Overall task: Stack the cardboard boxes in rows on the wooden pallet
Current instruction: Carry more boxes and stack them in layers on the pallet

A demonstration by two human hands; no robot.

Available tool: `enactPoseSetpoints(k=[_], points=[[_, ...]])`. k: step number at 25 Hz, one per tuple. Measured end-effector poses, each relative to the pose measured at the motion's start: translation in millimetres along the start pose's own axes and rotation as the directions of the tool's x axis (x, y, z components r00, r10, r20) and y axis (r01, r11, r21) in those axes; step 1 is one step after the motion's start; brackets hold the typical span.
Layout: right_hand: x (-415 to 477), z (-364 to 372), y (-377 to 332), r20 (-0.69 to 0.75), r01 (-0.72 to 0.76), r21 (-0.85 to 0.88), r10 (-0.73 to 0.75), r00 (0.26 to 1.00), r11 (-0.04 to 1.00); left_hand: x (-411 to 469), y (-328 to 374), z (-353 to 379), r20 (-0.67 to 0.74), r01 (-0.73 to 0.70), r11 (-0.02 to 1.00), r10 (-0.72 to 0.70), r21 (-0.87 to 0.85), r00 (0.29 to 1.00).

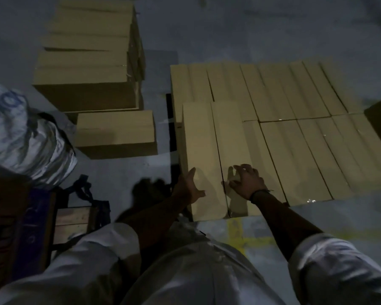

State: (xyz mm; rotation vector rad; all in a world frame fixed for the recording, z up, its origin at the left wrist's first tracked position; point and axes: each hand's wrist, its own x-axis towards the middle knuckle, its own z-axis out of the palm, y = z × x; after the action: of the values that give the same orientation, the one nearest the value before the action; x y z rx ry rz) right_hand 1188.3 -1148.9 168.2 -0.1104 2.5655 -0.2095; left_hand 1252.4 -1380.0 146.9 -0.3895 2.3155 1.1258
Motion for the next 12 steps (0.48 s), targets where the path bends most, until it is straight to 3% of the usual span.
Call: enactPoseSetpoints(k=[7,10,12], points=[[58,7,10,-0.055,-0.037,0.058,0.04,0.998,0.998,37,12,-6,-0.035,-0.044,0.996,0.047,0.073,0.998],[72,12,1,-0.109,-0.035,0.138,0.05,0.993,0.99,48,9,1,-0.016,-0.006,1.0,0.006,0.019,1.0],[73,16,-3,-0.148,-0.025,0.131,0.045,0.988,0.991,45,11,8,-0.017,0.002,0.998,-0.001,0.068,1.0]])
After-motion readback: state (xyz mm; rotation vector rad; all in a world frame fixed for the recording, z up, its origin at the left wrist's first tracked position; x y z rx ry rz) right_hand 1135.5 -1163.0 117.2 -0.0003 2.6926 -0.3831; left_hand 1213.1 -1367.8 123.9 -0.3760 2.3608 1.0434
